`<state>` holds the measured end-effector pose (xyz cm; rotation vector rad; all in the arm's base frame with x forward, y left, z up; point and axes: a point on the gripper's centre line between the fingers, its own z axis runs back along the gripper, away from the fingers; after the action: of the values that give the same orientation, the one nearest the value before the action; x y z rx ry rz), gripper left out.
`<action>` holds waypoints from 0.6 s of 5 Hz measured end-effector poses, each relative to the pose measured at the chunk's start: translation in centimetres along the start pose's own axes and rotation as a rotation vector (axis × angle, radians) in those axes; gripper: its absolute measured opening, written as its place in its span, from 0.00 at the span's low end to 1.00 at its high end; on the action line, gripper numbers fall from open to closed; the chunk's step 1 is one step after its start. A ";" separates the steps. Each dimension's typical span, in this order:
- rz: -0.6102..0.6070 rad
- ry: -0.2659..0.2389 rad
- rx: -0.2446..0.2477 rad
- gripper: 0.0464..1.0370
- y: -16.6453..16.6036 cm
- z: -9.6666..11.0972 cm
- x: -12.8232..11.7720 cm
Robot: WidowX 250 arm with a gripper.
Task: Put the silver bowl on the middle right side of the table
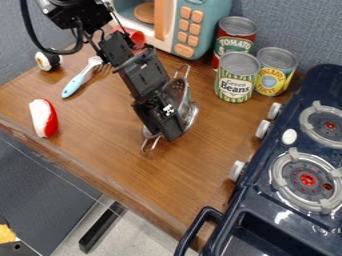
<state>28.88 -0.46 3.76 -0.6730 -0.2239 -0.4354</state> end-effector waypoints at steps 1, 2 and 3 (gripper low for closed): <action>-0.018 -0.028 0.029 0.96 -1.1 1.1 0.2; -0.010 -0.041 0.042 0.96 -1.7 1.5 0.1; 0.016 -0.037 0.102 0.96 -2.0 2.4 -0.1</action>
<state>27.74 -0.28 6.70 -0.5827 -0.2736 -0.3937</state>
